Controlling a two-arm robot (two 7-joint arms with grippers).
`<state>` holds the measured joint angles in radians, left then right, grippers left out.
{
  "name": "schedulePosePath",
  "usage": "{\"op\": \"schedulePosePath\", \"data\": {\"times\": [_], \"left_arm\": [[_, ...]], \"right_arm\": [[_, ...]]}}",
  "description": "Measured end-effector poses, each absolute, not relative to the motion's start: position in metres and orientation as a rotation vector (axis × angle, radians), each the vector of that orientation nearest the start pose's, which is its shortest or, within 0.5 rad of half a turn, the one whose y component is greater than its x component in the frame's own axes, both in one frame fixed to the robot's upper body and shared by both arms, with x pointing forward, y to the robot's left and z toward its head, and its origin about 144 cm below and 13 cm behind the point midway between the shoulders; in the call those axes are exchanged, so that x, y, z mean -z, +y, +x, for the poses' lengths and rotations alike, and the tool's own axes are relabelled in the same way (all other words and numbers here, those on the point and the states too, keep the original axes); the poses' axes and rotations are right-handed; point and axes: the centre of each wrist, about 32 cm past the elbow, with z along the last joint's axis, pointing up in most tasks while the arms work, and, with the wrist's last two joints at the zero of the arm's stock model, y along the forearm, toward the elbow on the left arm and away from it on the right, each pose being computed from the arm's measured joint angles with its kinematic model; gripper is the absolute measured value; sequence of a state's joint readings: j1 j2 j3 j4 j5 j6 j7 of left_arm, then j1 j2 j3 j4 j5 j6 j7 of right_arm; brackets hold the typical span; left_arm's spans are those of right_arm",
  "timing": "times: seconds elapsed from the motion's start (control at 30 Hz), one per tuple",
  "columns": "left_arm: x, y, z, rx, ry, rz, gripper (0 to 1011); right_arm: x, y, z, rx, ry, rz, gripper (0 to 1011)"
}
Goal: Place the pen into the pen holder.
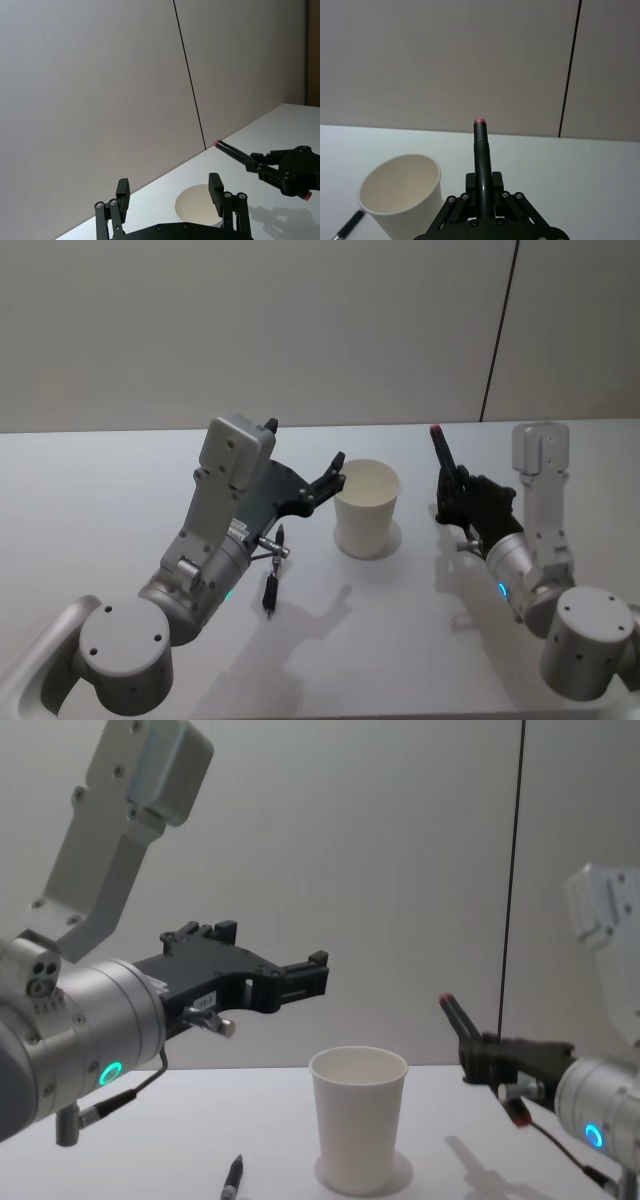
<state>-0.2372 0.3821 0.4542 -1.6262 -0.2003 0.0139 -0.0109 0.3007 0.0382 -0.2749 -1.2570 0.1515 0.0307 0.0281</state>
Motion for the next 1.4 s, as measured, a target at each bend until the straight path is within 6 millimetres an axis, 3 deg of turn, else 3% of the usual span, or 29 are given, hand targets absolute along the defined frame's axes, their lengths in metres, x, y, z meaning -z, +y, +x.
{"op": "schedulePosePath", "data": {"times": [0.5,1.4], "left_arm": [[-1.204,0.198,0.492,-1.124,-0.268,0.061,1003],[-1.204,0.198,0.492,-1.124,-0.268,0.061,1003]], "right_arm": [[-1.156,-0.161,0.539,1.158,-0.088,0.146,175],[-1.137,-0.142,0.589,1.034,-0.265,0.179,175]]}}
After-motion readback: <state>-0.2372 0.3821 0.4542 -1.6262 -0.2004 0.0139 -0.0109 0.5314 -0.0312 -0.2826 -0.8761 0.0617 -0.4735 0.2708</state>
